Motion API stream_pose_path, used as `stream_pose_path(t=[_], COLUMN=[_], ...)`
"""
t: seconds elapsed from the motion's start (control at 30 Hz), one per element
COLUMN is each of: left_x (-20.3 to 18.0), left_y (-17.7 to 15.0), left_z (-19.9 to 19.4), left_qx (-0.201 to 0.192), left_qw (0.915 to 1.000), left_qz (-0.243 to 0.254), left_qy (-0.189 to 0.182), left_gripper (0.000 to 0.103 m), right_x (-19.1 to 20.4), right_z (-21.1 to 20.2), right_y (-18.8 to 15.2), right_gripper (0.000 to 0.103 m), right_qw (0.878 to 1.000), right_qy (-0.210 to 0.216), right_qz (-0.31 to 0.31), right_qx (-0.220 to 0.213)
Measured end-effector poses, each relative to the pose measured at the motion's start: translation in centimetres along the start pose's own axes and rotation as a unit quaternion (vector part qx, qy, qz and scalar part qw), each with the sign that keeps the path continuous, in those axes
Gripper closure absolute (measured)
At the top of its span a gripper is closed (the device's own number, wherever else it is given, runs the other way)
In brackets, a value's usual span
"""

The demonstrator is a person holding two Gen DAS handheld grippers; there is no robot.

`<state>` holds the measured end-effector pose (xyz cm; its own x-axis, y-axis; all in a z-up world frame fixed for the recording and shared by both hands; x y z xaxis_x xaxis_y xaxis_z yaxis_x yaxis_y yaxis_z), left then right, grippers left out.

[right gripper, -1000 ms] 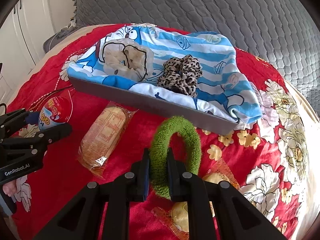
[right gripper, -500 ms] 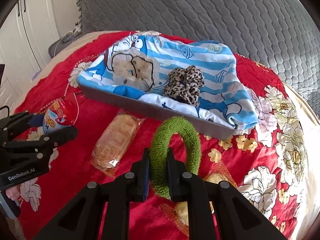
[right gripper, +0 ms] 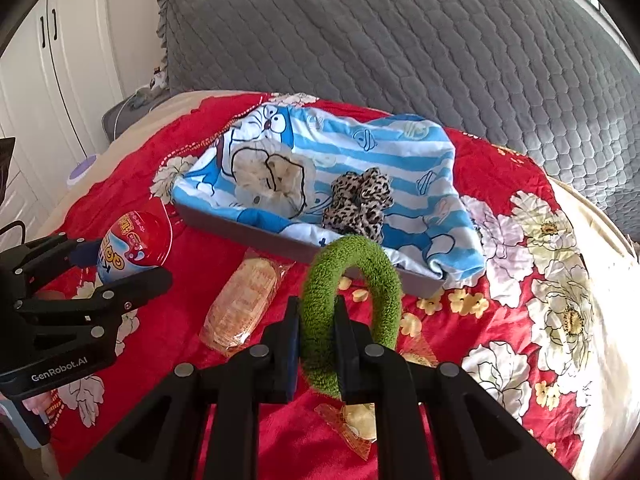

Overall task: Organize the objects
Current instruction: 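Lift the egg and the green ring off the bedspread with both grippers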

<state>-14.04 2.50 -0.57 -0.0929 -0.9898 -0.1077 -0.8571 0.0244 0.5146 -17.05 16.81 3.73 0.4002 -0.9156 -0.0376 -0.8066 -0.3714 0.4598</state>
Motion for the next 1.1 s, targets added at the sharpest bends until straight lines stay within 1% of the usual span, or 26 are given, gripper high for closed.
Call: stream_pose_path(t=[0.43, 0.53, 0.73, 1.1], left_x=[-1.0, -1.5, -2.3, -3.1], left_y=[1.1, 1.3, 1.7, 2.6], left_z=[-4.0, -5.1, -7.0, -9.4], left_qx=[-0.037, -0.044, -0.062, -0.077], left_qw=[0.9992, 0.9988, 0.9976, 0.9961], left_qz=[0.001, 0.006, 0.016, 0.018], left_qy=[0.017, 0.02, 0.026, 0.04], left_gripper=[0.046, 0.046, 0.046, 0.046], right_x=[-0.2, -0.3, -0.6, -1.2], right_z=[-4.1, -5.3, -6.7, -9.2], right_y=[0.5, 0.7, 0.9, 0.9], right_gripper=[0.088, 0.088, 0.088, 0.088], right_qw=[0.999, 0.998, 0.997, 0.994], right_qy=[0.006, 0.009, 0.012, 0.023], right_qz=[0.005, 0.006, 0.007, 0.012], right_qx=[-0.049, -0.064, -0.08, -0.109])
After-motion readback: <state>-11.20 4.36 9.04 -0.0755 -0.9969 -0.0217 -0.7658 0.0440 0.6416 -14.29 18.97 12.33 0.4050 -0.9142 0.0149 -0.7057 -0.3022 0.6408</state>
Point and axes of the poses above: each gripper's, at about its wrist camera, not at the fingertips, and z roughly the way its jaws point, x to its left, y to its top, the point moved 1 cm from there along z, roughly the way its jaws point, and after that the axes turned 10 degrees about x, right-handed, at the moved point
